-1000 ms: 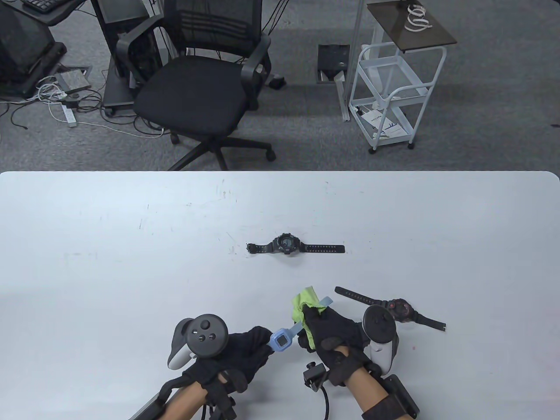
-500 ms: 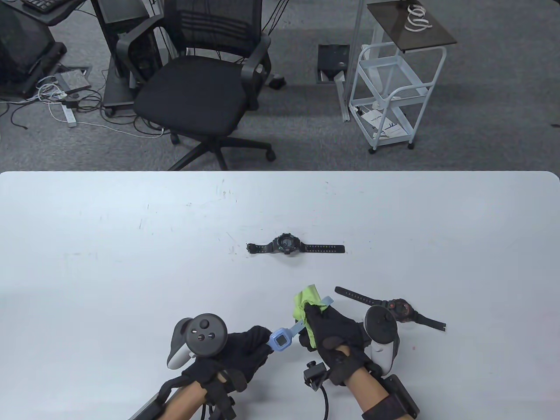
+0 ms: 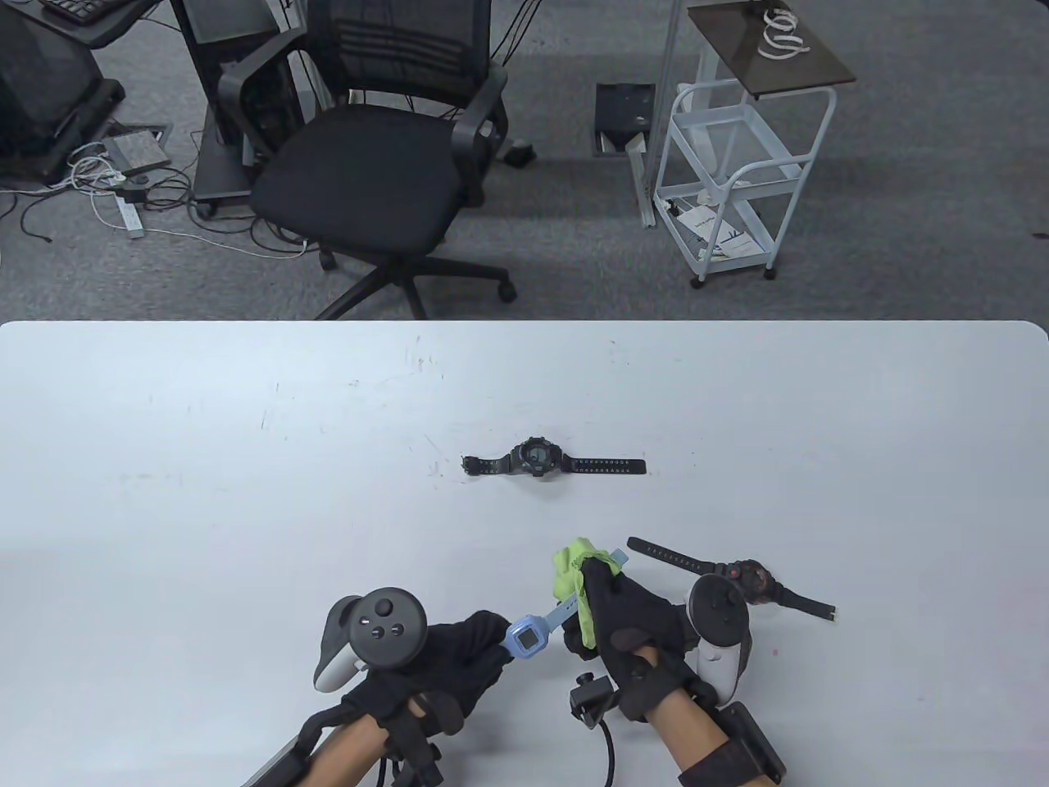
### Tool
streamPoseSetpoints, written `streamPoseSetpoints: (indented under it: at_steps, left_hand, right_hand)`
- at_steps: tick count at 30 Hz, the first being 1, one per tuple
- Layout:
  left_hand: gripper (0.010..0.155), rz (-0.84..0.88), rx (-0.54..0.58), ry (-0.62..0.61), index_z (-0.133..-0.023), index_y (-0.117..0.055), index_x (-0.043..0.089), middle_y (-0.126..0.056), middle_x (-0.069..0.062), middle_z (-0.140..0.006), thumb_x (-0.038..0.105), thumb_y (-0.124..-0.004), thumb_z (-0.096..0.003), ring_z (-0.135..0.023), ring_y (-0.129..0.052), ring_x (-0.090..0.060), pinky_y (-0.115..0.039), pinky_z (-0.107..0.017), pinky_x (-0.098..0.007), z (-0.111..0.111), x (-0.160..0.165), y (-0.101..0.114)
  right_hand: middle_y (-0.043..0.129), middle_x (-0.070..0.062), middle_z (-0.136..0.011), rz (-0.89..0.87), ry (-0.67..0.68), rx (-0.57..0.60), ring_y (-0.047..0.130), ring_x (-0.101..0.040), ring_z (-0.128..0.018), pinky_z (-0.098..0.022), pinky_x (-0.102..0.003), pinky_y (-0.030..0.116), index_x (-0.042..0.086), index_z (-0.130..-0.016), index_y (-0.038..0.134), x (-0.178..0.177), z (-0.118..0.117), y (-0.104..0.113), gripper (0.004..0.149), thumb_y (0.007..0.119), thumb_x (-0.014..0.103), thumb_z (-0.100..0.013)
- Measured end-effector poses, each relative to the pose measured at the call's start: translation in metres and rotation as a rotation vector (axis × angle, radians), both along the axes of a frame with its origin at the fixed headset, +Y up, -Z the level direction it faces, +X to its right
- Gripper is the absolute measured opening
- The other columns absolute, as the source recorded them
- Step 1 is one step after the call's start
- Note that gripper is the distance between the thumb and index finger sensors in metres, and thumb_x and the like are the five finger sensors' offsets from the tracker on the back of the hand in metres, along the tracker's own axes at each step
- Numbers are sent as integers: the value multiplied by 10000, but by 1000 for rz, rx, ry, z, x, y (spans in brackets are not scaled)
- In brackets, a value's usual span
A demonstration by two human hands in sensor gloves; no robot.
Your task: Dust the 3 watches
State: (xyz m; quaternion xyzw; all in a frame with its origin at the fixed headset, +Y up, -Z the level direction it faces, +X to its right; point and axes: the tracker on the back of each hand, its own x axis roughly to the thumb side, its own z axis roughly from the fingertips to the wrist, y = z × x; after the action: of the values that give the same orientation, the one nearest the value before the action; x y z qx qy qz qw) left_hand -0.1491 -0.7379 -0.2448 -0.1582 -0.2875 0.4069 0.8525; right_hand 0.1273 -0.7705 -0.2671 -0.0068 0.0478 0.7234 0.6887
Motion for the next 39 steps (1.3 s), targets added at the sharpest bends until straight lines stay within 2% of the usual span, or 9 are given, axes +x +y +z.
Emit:
streamPoseSetpoints:
  at_steps: [4,8,12,17,23,26,29,35,39]
  left_hand:
    - [515,-4,-1,4,-918,-801,33,-982,-85,-595,328,-727,-502,-419,-1032,-272,-840,-458,-577,0,-1,0]
    - [513,-1,-1,3,-916,-802,35,-982,-85,-594,328,-727,-502,-418,-1033,-272,-840,-458,-577,0,0,0]
    - [508,-1,0,0,-914,-803,41,-982,-82,-595,327,-727,-502,-418,-1033,-272,-840,-458,-577,0,0,0]
    - [514,-7,0,1,-917,-801,34,-982,-83,-595,329,-726,-503,-419,-1033,-271,-841,-459,-576,0,0,-1]
    - [507,2,-1,-1,-912,-804,41,-982,-83,-595,327,-727,-501,-418,-1032,-274,-840,-459,-577,0,1,0]
    - [509,-3,1,1,-915,-802,41,-982,-82,-595,328,-726,-502,-419,-1033,-272,-841,-459,-576,0,0,0]
    - [512,-3,-1,6,-916,-801,37,-982,-82,-595,328,-726,-502,-419,-1033,-272,-841,-459,-576,0,0,0]
    - [509,2,3,5,-914,-802,39,-982,-83,-596,328,-727,-502,-419,-1033,-274,-840,-459,-577,0,0,0]
    - [509,-1,1,7,-913,-803,37,-982,-83,-594,327,-727,-501,-419,-1033,-274,-840,-458,-577,0,0,0]
  right_hand:
    - [1042,-60,-563,20,-18,18,1066,-135,-275,-211,-364,907,146,-757,948,1,0,3,468,768,456,-457]
    - [1055,-51,-530,25,-43,23,1068,-123,-248,-192,-358,910,146,-726,971,2,1,3,470,777,483,-463]
    - [1073,-33,-440,15,-35,14,1068,-108,-171,-147,-347,911,140,-639,1004,3,-1,2,507,708,520,-481]
    - [1032,-60,-570,24,-50,20,1060,-136,-281,-219,-368,904,146,-764,933,3,0,4,464,768,454,-458]
    - [1074,-30,-442,4,-42,10,1071,-107,-172,-145,-347,913,140,-644,998,5,-1,1,509,683,507,-485]
    - [1071,-43,-464,13,-37,4,1073,-120,-192,-158,-355,912,132,-670,990,5,-2,0,506,690,493,-481]
    - [1052,-61,-537,23,-36,9,1071,-137,-257,-203,-369,908,140,-736,962,5,-2,0,480,743,467,-461]
    - [1070,-35,-456,24,-60,11,1071,-114,-194,-165,-356,913,140,-660,1000,6,-2,0,491,737,515,-482]
    - [1048,-46,-522,48,-80,51,1068,-131,-258,-211,-371,911,145,-714,964,6,-1,4,468,785,492,-456]
